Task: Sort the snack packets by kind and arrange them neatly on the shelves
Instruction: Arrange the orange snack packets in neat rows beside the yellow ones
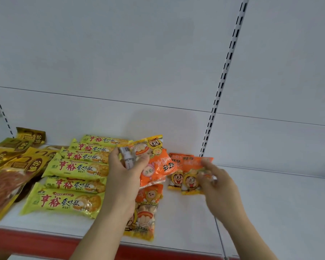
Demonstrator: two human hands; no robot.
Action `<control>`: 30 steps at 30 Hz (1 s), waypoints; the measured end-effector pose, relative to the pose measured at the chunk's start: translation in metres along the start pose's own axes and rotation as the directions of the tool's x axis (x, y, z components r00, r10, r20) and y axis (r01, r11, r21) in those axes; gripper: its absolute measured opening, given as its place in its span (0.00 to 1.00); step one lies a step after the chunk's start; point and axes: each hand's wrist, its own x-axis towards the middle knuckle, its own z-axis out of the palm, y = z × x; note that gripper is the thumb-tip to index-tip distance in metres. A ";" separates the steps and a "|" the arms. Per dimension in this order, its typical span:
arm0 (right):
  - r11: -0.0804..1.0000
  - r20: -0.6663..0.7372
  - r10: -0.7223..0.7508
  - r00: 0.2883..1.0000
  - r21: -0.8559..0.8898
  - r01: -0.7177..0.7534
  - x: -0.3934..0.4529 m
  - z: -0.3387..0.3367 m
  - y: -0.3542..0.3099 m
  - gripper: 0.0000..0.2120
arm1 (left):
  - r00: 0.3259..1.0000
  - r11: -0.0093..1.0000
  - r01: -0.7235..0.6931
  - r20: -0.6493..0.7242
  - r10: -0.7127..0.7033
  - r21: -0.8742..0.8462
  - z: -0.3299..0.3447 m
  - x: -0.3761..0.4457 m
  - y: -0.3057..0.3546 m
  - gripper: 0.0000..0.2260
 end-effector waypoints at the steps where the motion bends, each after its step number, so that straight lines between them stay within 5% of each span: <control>1: 0.998 0.056 -0.031 0.998 -0.044 0.034 -0.004 0.007 0.000 0.20 | 1.000 1.000 -0.001 0.008 0.001 -0.001 -0.001 0.000 -0.002 0.31; 6: 0.847 0.189 -0.043 0.981 -0.514 0.136 -0.017 0.023 0.006 0.23 | 1.000 1.000 0.019 0.018 -0.019 -0.005 0.000 -0.004 -0.004 0.33; 15: 0.762 0.155 -0.169 0.973 -0.606 0.229 -0.016 0.028 0.009 0.26 | 0.998 1.000 0.005 0.064 -0.007 0.027 0.000 -0.009 -0.005 0.25; 18: 0.751 0.201 -0.104 0.974 -0.627 0.209 -0.016 0.028 0.010 0.27 | 0.997 0.999 -0.001 0.077 -0.003 0.051 0.003 -0.013 -0.003 0.28; 20: 0.808 0.149 -0.157 0.976 -0.549 0.213 -0.018 0.026 0.005 0.26 | 0.995 0.996 0.013 0.100 -0.021 0.083 0.005 -0.016 -0.003 0.32; 23: 0.977 -0.061 -0.156 0.986 -0.157 0.145 -0.024 0.016 -0.020 0.25 | 0.990 0.992 -0.020 0.144 0.002 0.127 0.009 -0.018 -0.005 0.27; 26: 0.983 0.130 -0.010 0.991 0.185 -0.015 -0.027 0.006 -0.046 0.14 | 0.982 0.984 -0.058 0.188 0.025 0.171 0.015 -0.023 -0.008 0.23; 30: 0.968 0.134 -0.010 0.991 0.250 -0.024 -0.027 -0.001 -0.054 0.05 | 0.982 0.983 -0.067 0.184 0.035 0.171 0.018 -0.028 -0.007 0.10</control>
